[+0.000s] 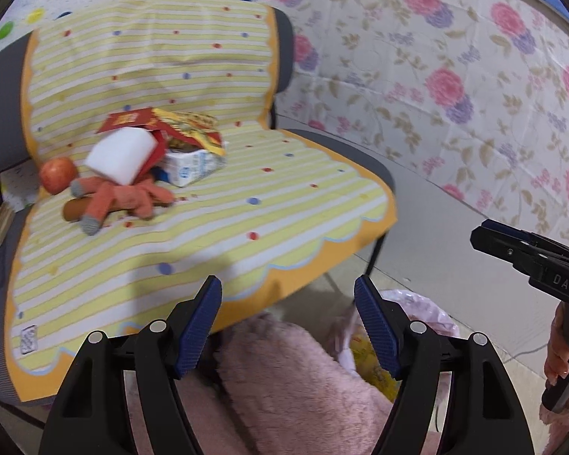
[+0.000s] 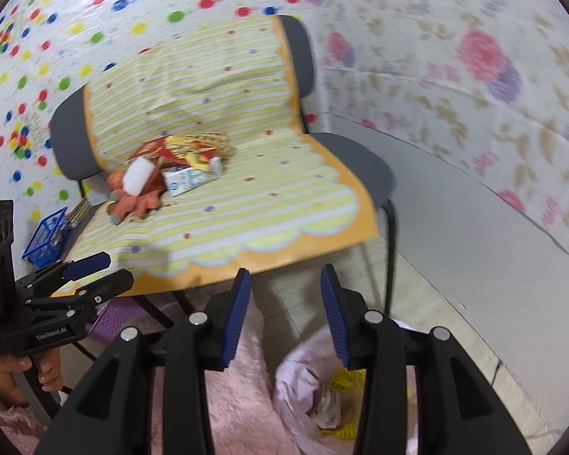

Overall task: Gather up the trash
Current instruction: 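Move both tools back toward the chair, then grasp the white foam block with the left tool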

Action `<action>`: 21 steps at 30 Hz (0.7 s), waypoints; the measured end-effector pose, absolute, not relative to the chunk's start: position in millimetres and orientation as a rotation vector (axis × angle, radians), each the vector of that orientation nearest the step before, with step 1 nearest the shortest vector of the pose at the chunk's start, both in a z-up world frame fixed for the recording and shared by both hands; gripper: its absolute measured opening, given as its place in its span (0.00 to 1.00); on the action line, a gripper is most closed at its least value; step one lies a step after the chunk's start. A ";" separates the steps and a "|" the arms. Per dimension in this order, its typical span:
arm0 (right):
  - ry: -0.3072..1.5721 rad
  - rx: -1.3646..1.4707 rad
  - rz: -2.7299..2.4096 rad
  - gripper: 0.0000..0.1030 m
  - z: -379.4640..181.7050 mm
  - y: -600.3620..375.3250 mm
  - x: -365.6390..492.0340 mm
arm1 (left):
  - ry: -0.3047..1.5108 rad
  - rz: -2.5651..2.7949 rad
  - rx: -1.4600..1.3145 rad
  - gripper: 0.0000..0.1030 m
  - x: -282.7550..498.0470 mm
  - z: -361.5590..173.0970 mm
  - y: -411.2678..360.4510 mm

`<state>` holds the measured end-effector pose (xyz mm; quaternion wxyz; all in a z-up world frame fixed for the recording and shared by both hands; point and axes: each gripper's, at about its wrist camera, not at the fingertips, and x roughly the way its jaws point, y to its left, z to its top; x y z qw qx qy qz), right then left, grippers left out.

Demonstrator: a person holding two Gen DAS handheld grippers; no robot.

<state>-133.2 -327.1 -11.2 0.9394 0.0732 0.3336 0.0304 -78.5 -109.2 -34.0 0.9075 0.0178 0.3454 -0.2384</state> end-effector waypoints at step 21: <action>0.633 0.063 0.239 0.73 5.5 -262.9 -6.9 | 0.637 -0.167 -0.018 0.82 25.1 -6.1 -16.6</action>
